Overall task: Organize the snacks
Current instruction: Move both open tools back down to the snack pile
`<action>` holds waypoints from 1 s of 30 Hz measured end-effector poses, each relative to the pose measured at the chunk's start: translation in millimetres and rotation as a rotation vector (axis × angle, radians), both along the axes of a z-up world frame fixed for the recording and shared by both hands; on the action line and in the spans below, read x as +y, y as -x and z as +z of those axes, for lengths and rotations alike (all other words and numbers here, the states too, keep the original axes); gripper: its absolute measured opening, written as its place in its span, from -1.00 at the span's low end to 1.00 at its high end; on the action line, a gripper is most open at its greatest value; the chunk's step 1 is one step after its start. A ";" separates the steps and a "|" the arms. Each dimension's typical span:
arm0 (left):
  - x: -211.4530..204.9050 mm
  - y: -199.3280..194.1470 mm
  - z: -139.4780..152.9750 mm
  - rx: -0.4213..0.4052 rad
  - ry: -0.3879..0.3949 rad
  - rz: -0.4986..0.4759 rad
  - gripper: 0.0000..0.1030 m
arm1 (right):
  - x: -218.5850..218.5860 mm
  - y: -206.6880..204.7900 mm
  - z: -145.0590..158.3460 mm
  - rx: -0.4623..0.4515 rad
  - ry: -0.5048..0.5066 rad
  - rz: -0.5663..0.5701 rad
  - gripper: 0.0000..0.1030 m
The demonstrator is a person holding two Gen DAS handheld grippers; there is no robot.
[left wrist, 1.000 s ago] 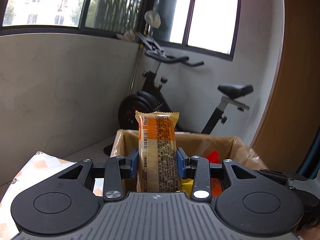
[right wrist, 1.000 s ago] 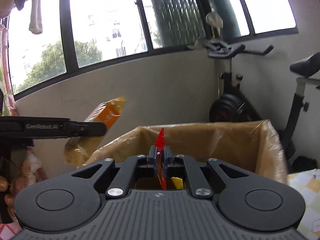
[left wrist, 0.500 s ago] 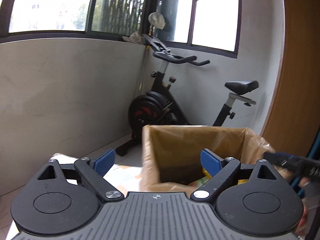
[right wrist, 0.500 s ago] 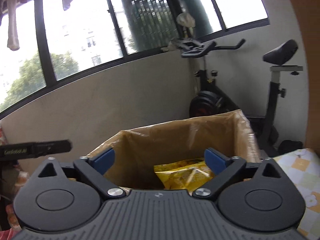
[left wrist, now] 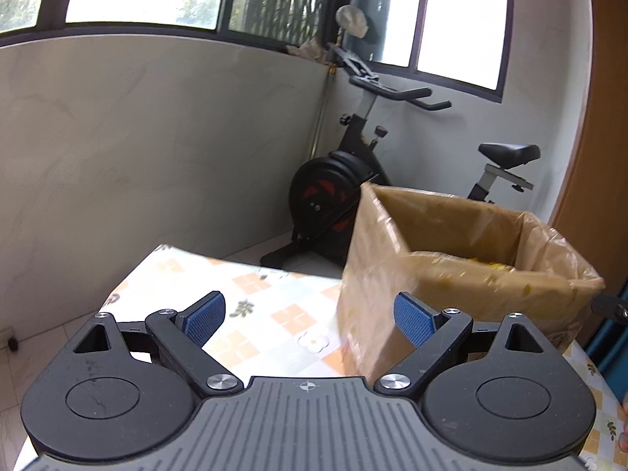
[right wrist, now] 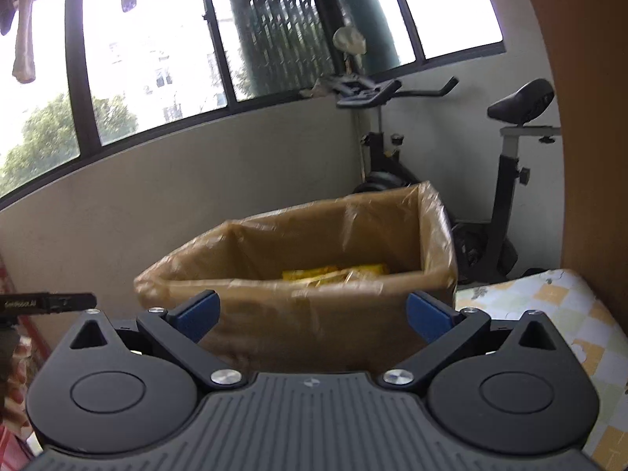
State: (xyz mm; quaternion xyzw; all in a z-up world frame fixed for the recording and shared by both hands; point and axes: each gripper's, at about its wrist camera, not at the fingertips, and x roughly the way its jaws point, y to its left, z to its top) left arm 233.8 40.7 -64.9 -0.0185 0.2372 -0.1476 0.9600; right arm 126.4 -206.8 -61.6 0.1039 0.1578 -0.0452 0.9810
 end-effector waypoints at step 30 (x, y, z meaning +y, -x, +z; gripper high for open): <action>-31.6 43.6 -75.4 0.138 -0.006 -0.036 0.79 | 24.3 -32.6 -119.4 0.400 -0.147 0.077 0.75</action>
